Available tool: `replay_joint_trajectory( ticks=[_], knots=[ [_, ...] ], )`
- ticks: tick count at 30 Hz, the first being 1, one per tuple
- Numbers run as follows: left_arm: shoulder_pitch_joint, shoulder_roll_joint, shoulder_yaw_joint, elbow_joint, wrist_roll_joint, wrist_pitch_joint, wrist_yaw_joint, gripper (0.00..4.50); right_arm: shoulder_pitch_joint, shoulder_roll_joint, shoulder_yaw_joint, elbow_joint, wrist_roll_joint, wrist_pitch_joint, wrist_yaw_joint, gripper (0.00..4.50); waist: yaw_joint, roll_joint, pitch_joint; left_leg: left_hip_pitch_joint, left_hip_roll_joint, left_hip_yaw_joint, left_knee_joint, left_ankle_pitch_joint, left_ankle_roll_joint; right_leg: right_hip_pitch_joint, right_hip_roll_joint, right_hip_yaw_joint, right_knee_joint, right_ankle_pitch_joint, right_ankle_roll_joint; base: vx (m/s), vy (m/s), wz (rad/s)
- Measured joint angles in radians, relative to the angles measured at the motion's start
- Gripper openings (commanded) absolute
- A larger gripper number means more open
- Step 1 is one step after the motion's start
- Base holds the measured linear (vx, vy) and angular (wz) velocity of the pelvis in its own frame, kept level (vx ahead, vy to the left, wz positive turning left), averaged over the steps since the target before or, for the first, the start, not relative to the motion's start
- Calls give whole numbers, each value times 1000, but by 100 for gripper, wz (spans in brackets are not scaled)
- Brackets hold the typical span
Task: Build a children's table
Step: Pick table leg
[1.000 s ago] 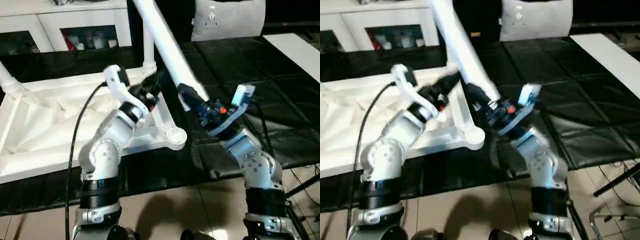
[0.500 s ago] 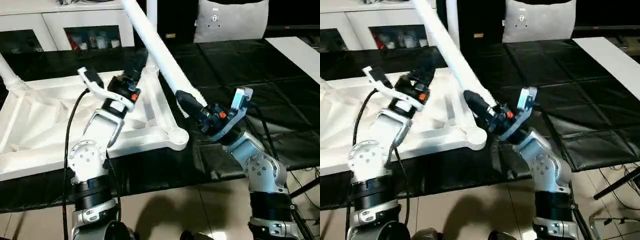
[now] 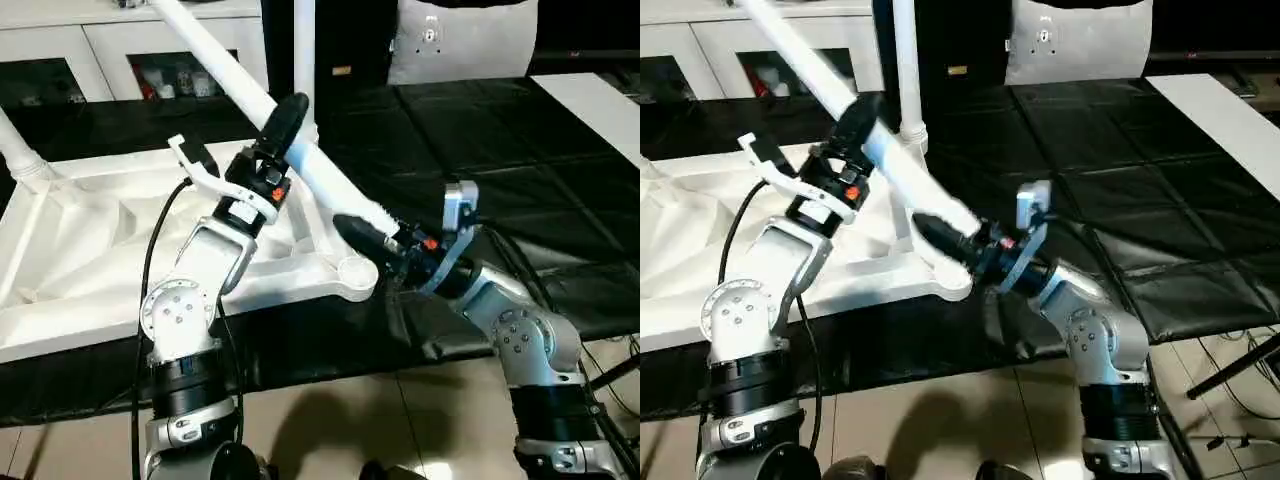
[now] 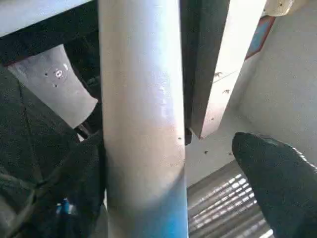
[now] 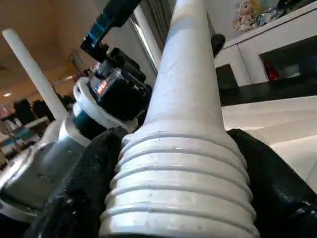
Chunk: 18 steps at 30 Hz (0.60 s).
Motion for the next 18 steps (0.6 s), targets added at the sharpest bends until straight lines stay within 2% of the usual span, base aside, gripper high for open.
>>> replay_joint_trajectory(
  ticks=[10,14,18],
  knots=[
    [-1,7,-29,0,16,-17,-20,313,-3,-10,18,34,-39,-42,-5,277,2,0,0,0,0,0,0,0,0,0,0,0,0,0,0,0,0,0],
    [0,47,-83,0,105,-48,-55,277,-4,-18,20,38,-44,-54,-4,276,6,0,0,1,0,-1,0,0,0,1,0,0,1,0,0,0,0,0],
    [0,50,-101,0,145,-76,-62,247,-14,-21,22,53,-46,-64,1,276,9,0,0,2,0,-1,0,0,0,2,0,0,1,0,0,0,0,0]
  ],
)
